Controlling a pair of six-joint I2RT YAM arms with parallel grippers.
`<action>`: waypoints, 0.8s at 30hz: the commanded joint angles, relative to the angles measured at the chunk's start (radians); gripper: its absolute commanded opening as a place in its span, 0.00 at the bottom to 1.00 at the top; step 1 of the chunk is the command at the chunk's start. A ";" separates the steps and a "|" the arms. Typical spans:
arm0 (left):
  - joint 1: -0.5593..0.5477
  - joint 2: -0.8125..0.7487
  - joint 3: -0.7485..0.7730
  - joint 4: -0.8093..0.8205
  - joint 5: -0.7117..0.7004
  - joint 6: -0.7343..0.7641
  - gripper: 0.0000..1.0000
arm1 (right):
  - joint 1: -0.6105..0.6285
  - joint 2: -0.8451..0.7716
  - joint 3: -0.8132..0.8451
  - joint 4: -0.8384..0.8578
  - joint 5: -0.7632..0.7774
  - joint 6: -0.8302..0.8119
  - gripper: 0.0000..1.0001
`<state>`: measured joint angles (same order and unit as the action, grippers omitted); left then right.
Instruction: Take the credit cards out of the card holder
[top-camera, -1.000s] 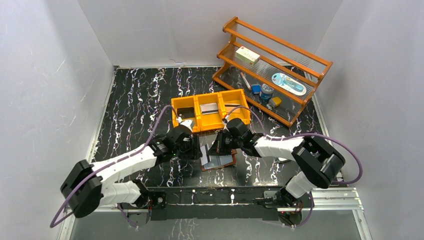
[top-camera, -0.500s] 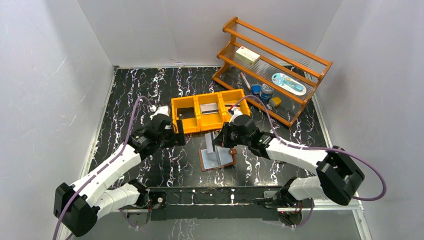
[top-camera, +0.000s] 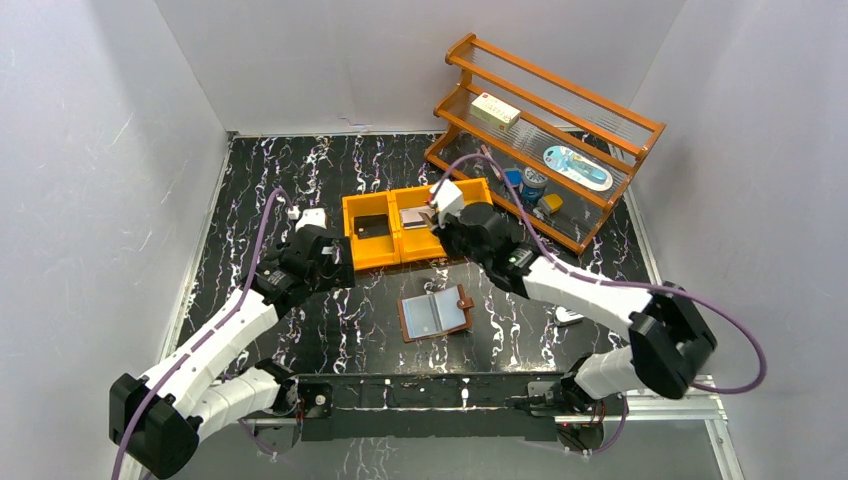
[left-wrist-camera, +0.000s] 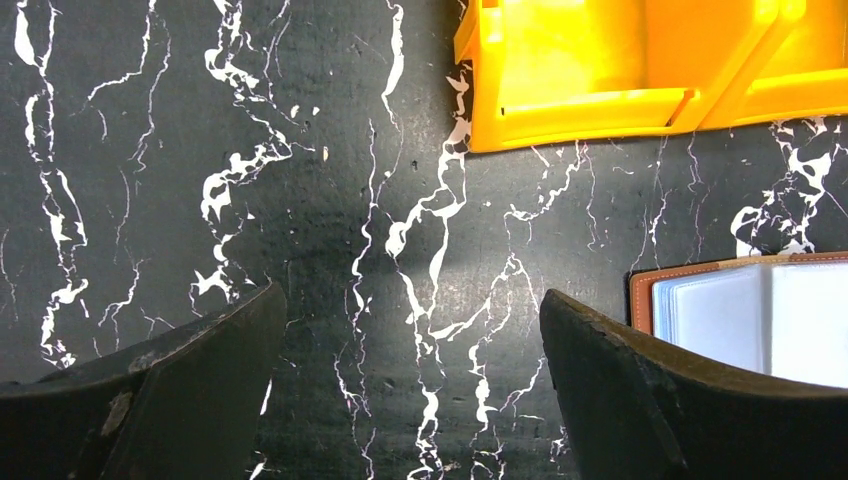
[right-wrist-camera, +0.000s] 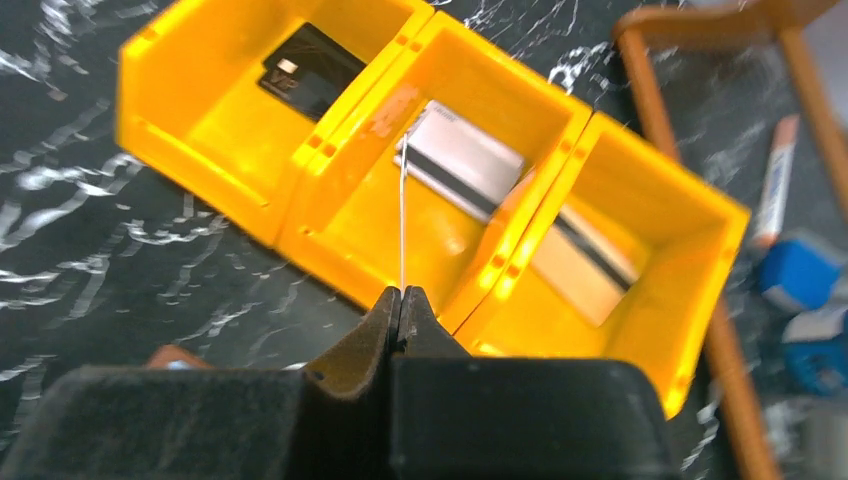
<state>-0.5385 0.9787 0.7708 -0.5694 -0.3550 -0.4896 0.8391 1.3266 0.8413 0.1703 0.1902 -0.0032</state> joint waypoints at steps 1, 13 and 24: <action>0.003 -0.031 0.000 0.004 -0.054 0.036 0.98 | -0.011 0.123 0.152 0.021 -0.025 -0.398 0.00; 0.003 -0.070 0.000 0.002 -0.078 0.052 0.98 | -0.069 0.394 0.346 -0.016 -0.147 -0.767 0.00; 0.004 -0.064 0.002 0.004 -0.060 0.060 0.98 | -0.093 0.578 0.465 -0.067 -0.172 -0.983 0.00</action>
<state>-0.5385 0.9241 0.7708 -0.5640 -0.4034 -0.4446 0.7528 1.8648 1.2392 0.1055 0.0292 -0.8658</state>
